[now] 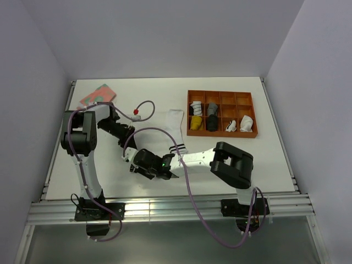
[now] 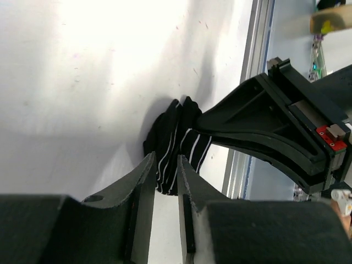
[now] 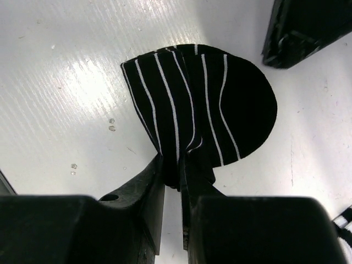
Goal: Roll the socks
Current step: Roll the sock at the center of the board.
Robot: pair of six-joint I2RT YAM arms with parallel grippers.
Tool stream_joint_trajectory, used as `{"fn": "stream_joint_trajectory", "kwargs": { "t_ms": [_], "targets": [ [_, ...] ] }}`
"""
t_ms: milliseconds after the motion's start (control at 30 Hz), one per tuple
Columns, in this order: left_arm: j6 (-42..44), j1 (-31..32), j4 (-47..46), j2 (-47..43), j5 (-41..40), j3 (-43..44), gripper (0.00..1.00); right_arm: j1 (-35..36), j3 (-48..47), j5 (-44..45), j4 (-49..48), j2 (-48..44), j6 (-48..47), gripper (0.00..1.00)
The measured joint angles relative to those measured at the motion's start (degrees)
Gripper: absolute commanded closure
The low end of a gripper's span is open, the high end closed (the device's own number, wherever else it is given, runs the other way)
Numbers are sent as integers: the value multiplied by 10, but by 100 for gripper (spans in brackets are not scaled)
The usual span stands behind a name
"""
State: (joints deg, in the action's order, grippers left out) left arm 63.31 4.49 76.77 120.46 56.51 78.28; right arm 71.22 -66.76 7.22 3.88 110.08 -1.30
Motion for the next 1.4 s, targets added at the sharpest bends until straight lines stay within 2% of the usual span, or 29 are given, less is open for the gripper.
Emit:
{"fn": "stream_joint_trajectory", "kwargs": {
  "t_ms": [167, 533, 733, 900, 1000, 1100, 1233, 1400],
  "targets": [
    [-40, -24, -34, -16, 8, 0, 76, -8, -2, -19, 6, 0, 1, 91],
    [-337, -139, -372, -258, -24, -122, 76, -63, -52, -145, 95, 10, 33, 91],
    [-402, -188, -469, -307, -33, -162, 75, -95, -103, -220, 146, 42, 51, 91],
    [-395, -190, -532, -428, -43, -261, 62, -129, -156, -287, 195, 78, 68, 89],
    [-351, -185, -532, -499, -38, -292, 59, -148, -190, -332, 227, 101, 76, 88],
    [-283, -166, -511, -525, -37, -294, 57, -161, -227, -370, 259, 129, 81, 88],
    [-205, -106, -475, -520, -55, -311, 58, -175, -259, -411, 285, 155, 88, 87],
    [-159, -9, -463, -537, -102, -389, 52, -192, -263, -448, 289, 165, 102, 87]
  ]
}}
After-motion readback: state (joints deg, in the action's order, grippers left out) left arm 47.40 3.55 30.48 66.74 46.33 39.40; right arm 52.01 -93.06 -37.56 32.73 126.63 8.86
